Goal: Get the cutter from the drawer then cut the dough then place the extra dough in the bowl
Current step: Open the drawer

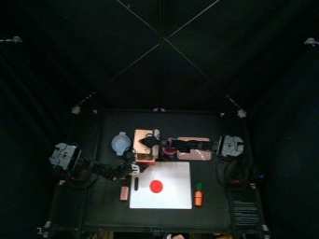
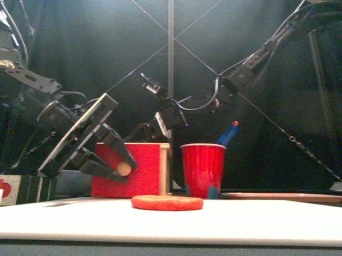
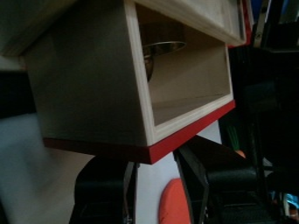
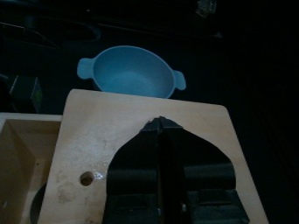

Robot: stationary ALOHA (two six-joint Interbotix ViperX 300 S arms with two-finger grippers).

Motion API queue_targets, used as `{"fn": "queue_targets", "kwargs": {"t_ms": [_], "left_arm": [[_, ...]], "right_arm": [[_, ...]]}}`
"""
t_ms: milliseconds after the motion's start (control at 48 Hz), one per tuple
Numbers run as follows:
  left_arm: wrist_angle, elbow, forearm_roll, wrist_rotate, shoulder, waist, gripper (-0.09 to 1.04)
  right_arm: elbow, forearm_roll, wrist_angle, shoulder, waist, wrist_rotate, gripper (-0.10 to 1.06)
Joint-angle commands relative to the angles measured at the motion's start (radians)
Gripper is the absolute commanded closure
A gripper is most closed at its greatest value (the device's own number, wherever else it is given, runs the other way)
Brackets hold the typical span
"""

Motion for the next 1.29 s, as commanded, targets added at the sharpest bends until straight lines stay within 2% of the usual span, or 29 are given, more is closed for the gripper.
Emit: {"fn": "queue_targets", "kwargs": {"t_ms": [21,625,1292], "left_arm": [[0.012,-0.008,-0.002,0.002,-0.008,-0.032,0.3],[0.012,-0.009,-0.002,0.006,-0.015,-0.077,0.3],[-0.003,0.002,0.003,0.014,-0.009,-0.071,0.27]], "right_arm": [[0.0,0.0,0.015,-0.012,-0.008,0.0,0.94],[0.0,0.003,0.026,-0.012,-0.011,0.003,0.94],[0.0,0.003,0.032,-0.012,-0.009,0.003,0.94]]}}
